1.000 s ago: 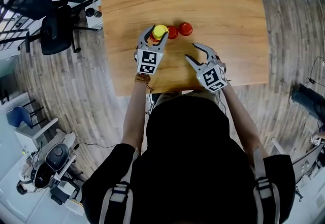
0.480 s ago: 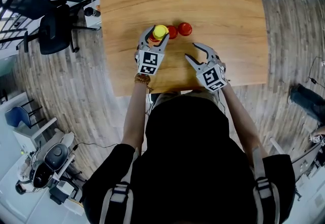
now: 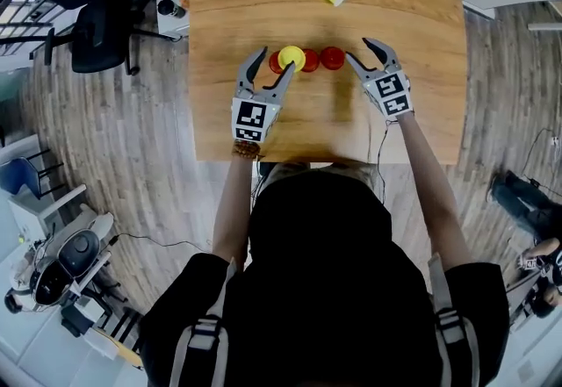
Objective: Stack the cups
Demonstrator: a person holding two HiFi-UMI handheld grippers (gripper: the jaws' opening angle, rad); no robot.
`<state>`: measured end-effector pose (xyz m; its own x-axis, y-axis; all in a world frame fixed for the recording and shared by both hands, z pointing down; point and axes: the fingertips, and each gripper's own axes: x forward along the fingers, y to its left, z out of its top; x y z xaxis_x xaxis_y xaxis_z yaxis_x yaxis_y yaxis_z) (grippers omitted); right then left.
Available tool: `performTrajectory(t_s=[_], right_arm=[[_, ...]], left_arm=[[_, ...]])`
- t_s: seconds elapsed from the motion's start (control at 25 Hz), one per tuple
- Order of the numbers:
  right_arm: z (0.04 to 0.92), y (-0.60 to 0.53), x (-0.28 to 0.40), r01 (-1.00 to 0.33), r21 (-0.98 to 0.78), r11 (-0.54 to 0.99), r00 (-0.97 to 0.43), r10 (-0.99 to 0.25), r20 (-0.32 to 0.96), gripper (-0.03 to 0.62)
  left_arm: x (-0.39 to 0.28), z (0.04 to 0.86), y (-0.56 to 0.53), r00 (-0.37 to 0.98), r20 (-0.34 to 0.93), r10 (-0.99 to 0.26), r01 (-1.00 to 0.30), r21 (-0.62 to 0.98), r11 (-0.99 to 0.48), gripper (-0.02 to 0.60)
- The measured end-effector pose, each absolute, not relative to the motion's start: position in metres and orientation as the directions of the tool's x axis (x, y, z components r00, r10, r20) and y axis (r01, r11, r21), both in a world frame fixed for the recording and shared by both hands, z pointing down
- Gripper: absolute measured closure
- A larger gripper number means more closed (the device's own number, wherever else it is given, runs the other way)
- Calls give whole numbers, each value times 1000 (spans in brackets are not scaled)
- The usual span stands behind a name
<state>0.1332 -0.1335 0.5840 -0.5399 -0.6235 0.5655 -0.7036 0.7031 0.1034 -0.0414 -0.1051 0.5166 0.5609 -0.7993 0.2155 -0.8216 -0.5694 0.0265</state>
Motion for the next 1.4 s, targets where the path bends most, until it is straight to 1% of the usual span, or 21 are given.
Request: performTrajectory(t_s=[0.12,0.28,0.36,0.52,0.76,0.92,1.24,1.4], right_arm=[[597,-189,142,-736,54,675,-525,-620,584,343],[618,-249,143,-759,40,649,-487,-608,626,342],[633,-269,139,-781,-13,624,-483,-591,646,342],[647,-290,133,-851,-213,480,-490,-578,653,344],[666,-302,127,-885,-287,366,-456,-558,694,355],[680,-307,128,-889,-351,295,-458,-536,709,361],[689,-313,123,-892,-363,269,-452,-520,725,416],[687,-315,127,-905,-350,243,-426,-531,732,542]], left_arm=[[-44,508,-97,557,198,-806,-828,53,-559,313],[-42,502,-87,559,187,-808,-828,77,-555,313],[-38,501,-84,562,187,-806,-826,78,-558,313],[-31,498,-80,571,187,-799,-820,83,-567,313],[-31,495,-80,579,189,-793,-814,76,-576,313],[-32,495,-79,576,192,-795,-816,72,-574,313],[-40,498,-74,566,205,-799,-822,66,-566,313],[-40,496,-75,570,201,-797,-819,66,-570,313]])
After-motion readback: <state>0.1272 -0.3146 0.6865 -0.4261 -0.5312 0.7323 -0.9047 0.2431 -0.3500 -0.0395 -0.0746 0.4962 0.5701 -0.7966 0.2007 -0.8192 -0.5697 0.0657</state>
